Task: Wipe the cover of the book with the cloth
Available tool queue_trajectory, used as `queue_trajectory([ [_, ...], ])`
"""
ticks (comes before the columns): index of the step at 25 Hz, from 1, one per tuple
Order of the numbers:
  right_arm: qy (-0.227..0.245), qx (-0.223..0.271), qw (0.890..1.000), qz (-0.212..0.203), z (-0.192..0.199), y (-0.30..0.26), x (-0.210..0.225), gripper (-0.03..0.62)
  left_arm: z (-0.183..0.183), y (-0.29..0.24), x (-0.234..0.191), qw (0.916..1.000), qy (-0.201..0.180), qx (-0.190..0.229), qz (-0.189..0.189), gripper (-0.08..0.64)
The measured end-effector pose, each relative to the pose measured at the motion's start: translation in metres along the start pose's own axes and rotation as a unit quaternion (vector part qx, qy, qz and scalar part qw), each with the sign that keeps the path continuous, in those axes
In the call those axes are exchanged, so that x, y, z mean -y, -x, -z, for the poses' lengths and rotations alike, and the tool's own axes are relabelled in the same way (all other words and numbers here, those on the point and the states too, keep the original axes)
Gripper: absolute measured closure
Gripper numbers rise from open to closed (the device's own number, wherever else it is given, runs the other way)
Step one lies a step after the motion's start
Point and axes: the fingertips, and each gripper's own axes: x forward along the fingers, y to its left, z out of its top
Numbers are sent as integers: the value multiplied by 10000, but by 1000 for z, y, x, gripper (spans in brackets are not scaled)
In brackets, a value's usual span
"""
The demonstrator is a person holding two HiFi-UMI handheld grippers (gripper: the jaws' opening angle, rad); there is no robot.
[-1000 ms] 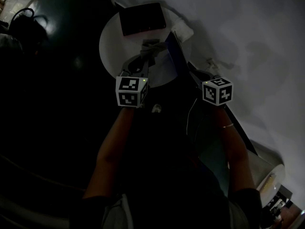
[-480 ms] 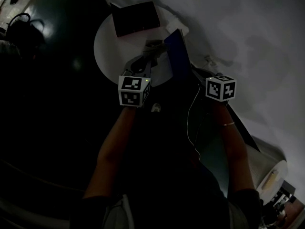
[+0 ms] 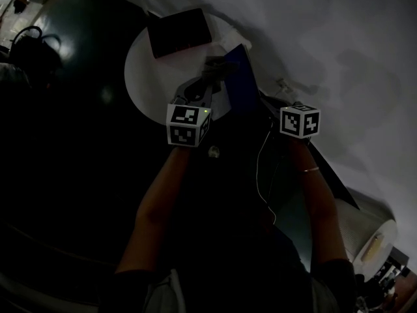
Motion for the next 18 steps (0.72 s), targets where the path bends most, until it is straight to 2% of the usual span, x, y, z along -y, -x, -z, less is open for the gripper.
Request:
queue_trajectory([
  [5, 122, 9, 9999, 98, -3, -1, 2, 561, -7, -20, 11, 9996, -48, -10, 266, 526],
  [12, -183, -65, 9994, 280, -4, -6, 16, 561, -15, -56, 29, 9961, -16, -7, 885, 526],
  [18, -396, -42, 9984, 407, -7, -12, 18, 561, -13, -89, 37, 9910, -120, -201, 1319, 526],
])
